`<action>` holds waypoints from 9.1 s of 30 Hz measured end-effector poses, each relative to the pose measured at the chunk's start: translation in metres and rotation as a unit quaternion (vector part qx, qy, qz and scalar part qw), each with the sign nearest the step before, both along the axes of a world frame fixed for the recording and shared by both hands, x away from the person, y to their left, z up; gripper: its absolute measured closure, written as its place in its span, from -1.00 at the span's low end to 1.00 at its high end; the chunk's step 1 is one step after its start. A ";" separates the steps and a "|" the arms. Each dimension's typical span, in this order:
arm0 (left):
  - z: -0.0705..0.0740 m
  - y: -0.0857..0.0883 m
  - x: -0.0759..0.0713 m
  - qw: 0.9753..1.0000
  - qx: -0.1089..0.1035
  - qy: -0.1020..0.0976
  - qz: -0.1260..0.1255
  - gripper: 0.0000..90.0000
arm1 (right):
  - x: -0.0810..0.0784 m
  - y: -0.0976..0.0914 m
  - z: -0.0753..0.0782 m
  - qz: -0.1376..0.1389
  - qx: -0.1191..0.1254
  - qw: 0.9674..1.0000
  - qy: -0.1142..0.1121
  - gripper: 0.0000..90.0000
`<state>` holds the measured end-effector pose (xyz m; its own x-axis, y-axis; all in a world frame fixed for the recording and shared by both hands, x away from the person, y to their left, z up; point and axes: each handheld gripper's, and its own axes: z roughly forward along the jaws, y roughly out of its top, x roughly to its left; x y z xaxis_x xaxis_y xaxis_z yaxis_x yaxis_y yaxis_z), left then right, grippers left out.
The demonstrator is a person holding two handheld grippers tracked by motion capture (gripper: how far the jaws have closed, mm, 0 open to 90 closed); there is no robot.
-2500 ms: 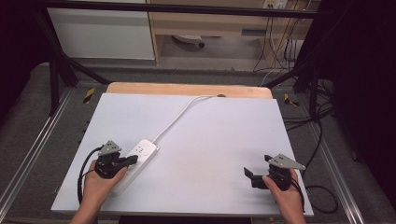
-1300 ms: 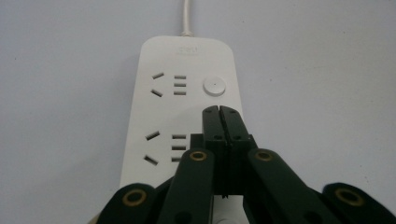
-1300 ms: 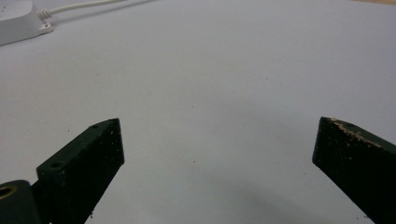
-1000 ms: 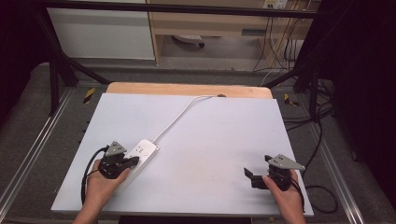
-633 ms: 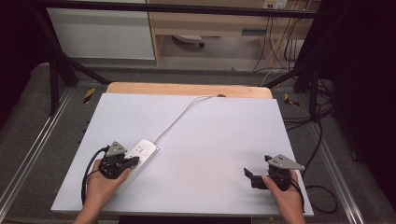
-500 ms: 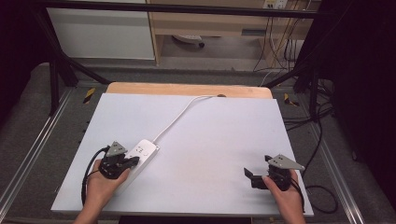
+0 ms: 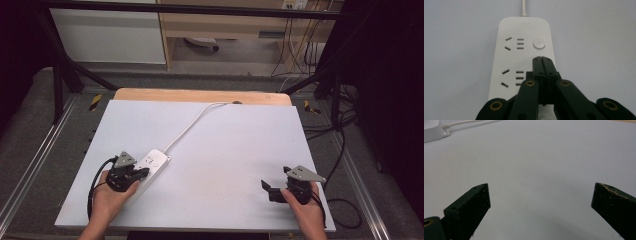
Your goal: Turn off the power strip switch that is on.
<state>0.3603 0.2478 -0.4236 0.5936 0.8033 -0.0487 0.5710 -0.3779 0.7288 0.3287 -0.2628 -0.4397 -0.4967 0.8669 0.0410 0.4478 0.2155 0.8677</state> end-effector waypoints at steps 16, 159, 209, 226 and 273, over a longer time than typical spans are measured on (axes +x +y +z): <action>0.000 0.000 0.000 1.000 0.003 0.000 -0.001 1.00 | 0.000 -0.001 0.000 -0.002 0.001 1.000 0.001 -0.94; 0.002 0.000 -0.005 0.999 -0.035 -0.034 0.014 1.00 | 0.000 0.001 0.001 0.002 -0.006 1.000 -0.003 -0.94; 0.021 0.003 -0.013 0.981 -0.134 -0.138 0.027 -0.83 | 0.000 0.003 0.000 0.004 -0.006 1.000 -0.002 -0.94; 0.034 0.021 -0.020 0.975 -0.147 -0.160 0.045 -0.85 | 0.000 0.003 0.000 0.001 -0.008 1.000 -0.002 -0.93; 0.046 0.102 -0.049 0.957 -0.186 -0.196 0.104 -0.89 | 0.000 0.000 0.001 -0.001 0.001 1.000 -0.006 -0.94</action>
